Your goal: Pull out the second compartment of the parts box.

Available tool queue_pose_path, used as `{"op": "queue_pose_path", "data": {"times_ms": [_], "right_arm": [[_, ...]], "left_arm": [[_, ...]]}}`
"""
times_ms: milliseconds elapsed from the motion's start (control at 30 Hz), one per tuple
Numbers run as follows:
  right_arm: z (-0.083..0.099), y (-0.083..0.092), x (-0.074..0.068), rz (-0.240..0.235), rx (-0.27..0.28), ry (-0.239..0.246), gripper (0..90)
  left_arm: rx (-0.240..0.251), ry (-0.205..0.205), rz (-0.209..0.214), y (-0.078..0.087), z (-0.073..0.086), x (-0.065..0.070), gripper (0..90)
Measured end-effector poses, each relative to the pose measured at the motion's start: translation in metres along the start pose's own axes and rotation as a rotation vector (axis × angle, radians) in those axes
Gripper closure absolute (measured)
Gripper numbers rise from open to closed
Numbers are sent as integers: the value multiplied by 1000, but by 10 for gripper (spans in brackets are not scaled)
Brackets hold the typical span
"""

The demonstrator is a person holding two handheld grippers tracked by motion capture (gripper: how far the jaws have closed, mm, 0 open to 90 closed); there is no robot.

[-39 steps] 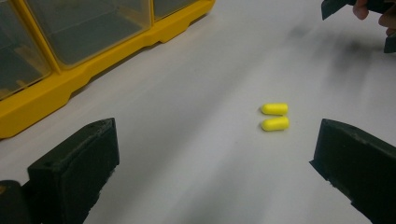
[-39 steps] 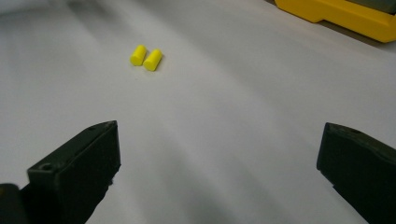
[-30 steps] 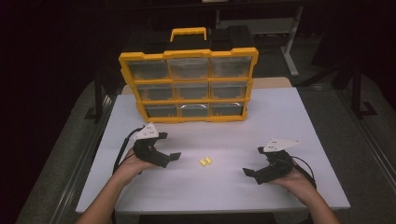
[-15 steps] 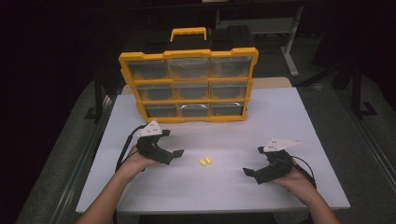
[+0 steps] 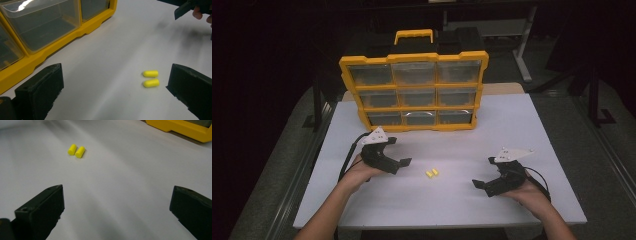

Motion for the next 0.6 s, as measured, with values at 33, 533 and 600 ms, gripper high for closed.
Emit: {"op": "queue_pose_path", "data": {"times_ms": [33,533,600], "right_arm": [[0,0,0,0,0,-1,0],[0,0,0,-1,2,-4,0],[0,0,0,-1,2,-4,0]], "left_arm": [[0,2,0,0,0,0,0],[14,-15,2,-12,-11,2,0],[17,-18,1,-13,-13,2,0]]}}
Point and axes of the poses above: each handheld gripper's, and its own axes: y roughly backward along the jaws, z roughly out of its underside, x roughly to its right, the point moved 10 cm from there along -y, roughly forward along the jaws, and after that the axes turned 6 degrees about -z, right-handed, at the moved point
